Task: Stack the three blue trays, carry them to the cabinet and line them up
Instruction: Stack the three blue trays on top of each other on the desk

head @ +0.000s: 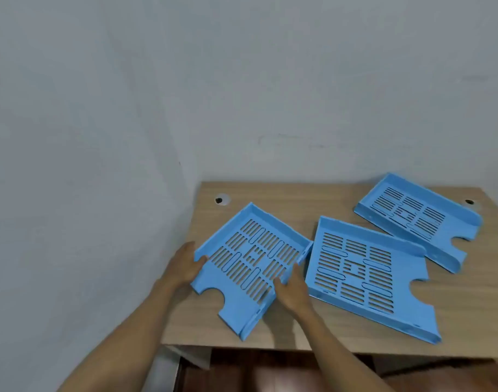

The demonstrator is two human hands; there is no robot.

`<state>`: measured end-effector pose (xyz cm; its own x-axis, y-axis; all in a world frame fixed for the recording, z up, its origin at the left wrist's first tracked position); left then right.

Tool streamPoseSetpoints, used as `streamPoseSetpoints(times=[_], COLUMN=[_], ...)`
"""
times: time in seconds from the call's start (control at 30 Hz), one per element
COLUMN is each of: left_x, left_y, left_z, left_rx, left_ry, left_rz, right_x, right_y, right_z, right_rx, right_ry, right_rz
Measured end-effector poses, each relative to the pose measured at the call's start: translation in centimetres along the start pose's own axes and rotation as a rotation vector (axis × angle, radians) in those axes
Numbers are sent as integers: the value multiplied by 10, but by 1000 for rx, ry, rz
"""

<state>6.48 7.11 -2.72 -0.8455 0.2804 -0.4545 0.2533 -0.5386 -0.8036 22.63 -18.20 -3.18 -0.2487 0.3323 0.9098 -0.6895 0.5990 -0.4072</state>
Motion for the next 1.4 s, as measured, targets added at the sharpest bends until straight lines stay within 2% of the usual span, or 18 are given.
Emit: streamPoseSetpoints(times=[0.17,0.37,0.53,0.7,0.9,1.13,1.4], left_x=[18,32,42,48,39,42,53], left_y=[12,22,31,30,46,63,70], left_z=[-20,-34,-35,-20,-1,16,21], left_rx=[40,-22,-2,-11,55,-45,-84], left_ry=[-1,-52,-74,-110,-59,-228,-283], left_rz=[63,148,37,86,187,364,307], right_x=[-27,-58,-69,-60,-44,-62,-48], right_y=[21,40,40,28,7,-2,-10], right_z=[4,5,3,-10,-32,-40,-41], right_rx=[-156,-135,-129,-90,-96,-60,10], right_ry=[114,219,269,246,192,266,195], right_rz=[-95,-67,-41,14,20,6,31])
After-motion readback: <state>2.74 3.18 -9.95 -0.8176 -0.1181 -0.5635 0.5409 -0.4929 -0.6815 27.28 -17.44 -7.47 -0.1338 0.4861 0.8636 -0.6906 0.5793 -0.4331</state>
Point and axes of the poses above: each hand's wrist, its own z-axis away from the middle knuckle, its own y-axis out of the palm, x = y × z, the point moved 10 cm from there along -z, towards the middle knuckle, and after that the axes turned 13 degrees about -y, right-handed, at the moved point
